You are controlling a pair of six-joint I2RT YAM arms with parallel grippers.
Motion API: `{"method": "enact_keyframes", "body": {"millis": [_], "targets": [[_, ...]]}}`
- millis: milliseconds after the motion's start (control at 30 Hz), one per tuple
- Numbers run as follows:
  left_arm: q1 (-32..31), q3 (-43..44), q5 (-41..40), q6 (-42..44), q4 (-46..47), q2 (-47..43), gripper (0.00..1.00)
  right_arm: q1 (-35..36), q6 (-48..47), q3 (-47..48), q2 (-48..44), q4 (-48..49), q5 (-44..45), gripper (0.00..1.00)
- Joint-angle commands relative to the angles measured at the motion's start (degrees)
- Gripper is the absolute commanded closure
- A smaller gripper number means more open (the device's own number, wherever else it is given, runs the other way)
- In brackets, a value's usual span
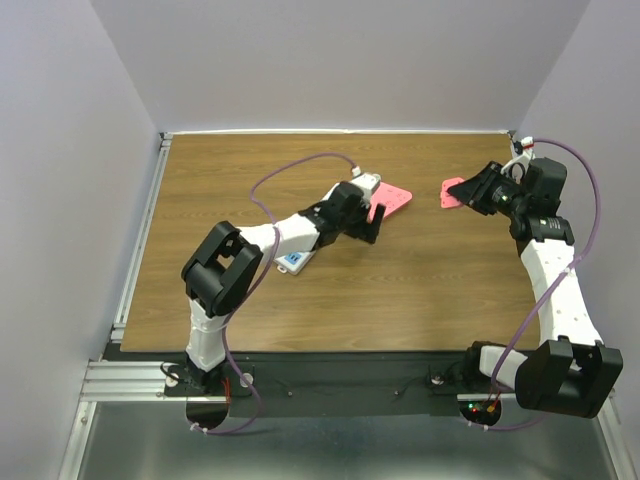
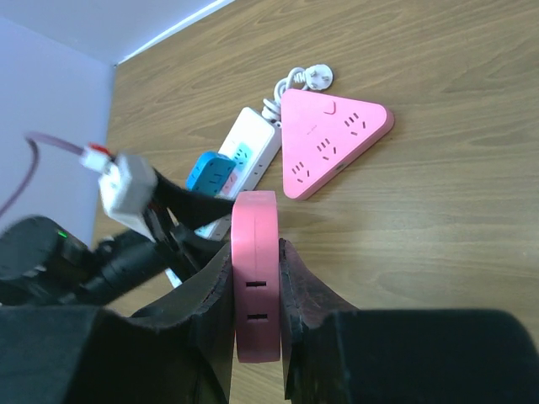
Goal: Insert the plug
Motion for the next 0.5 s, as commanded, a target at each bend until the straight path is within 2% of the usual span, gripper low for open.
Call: {"method": "enact_keyframes", "body": {"millis": [0, 33, 167, 467], "targets": [[-0.16, 14.59, 2.94, -0.08, 0.26, 2.16, 0.05, -0.41, -0.26, -0.36, -2.04, 1.13, -1.57, 1.00], [0.19, 19.14, 1.54, -0.70, -1.49, 4.96, 0.05, -0.41, -0.26, -0.44, -2.04, 1.04, -1.92, 1.00], [2.56, 25.33, 2.14, -6.39, -2.83, 9.89, 0.04, -0.41, -0.44, -0.36, -2.48, 0.95, -2.36, 0.99], [6.16, 28.85, 6.80, -14.32, 1.05, 15.17, 0.05, -0.41, -0.70, -0.27, -2.83, 0.69, -3.07, 1.00]]}}
